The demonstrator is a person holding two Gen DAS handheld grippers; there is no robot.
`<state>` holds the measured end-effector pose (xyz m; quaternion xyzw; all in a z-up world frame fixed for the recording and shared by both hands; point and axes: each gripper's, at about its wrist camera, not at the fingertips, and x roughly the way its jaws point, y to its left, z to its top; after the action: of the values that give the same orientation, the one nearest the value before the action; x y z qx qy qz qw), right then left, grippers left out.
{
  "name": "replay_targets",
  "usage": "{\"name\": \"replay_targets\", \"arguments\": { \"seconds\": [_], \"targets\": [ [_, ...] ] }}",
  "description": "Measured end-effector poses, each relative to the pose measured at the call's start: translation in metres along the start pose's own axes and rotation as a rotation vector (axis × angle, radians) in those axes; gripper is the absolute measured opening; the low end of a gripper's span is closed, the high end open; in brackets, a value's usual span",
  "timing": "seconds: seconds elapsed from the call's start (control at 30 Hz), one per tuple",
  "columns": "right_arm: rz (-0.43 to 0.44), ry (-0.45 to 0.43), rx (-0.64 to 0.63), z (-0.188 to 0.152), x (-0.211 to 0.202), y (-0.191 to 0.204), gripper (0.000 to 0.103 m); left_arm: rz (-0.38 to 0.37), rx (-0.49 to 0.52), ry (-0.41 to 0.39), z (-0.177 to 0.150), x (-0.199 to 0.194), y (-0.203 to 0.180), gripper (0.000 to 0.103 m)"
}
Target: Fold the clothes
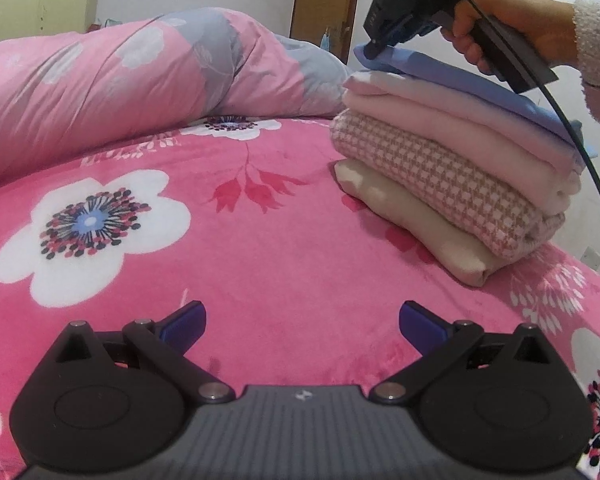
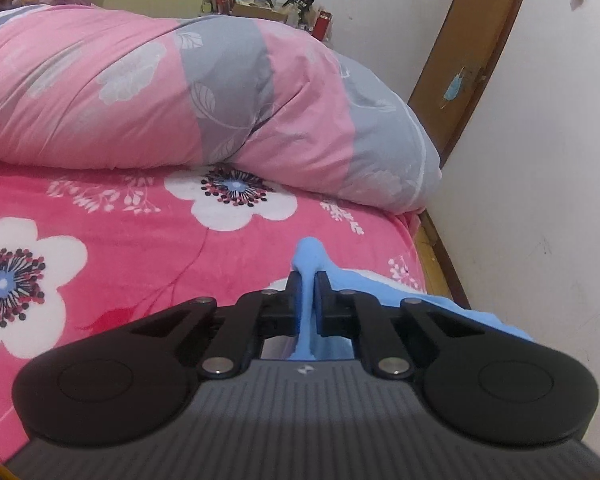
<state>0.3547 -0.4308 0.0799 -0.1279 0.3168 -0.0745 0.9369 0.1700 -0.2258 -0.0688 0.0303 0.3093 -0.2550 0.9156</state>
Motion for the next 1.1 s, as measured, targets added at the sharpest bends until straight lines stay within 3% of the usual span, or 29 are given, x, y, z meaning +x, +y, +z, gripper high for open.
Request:
{"name": "replay_targets", "arguments": {
  "seconds": [0.43,0.5,0.57,0.6,0.73,0.87,1.0,1.1],
  "targets": [
    [0.029,0.018,-0.117,-0.002,0.018,0.021,0.008,0.015,-0.015,0.020,-0.001,0.006,0.004,0.103],
    [0.035,-0.007,-0.112,0.000,0.004,0.016,0.020,0.020,-0.008,0.018,0.000,0.004,0.002,0.103],
    [0.034,-0.079,-0.101,0.001,-0.023,0.005,0.048,0.029,-0.003,0.014,0.002,0.000,0.000,0.103],
    [0.030,-0.124,-0.073,0.000,-0.041,-0.005,0.053,0.032,0.000,0.011,0.003,-0.003,-0.001,0.103],
    [0.026,-0.241,0.167,-0.021,-0.117,-0.076,0.062,0.041,0.006,-0.002,0.009,-0.015,-0.004,0.103],
    [0.015,-0.261,0.497,-0.083,-0.180,-0.152,0.064,0.034,0.000,-0.006,0.014,-0.029,-0.007,0.103],
    [0.064,-0.229,0.802,-0.161,-0.202,-0.199,0.064,0.024,0.004,0.014,0.017,-0.046,-0.009,0.103],
    [0.101,-0.184,0.981,-0.210,-0.196,-0.219,0.064,0.040,0.007,0.028,0.016,-0.062,-0.010,0.103]
  ]
}}
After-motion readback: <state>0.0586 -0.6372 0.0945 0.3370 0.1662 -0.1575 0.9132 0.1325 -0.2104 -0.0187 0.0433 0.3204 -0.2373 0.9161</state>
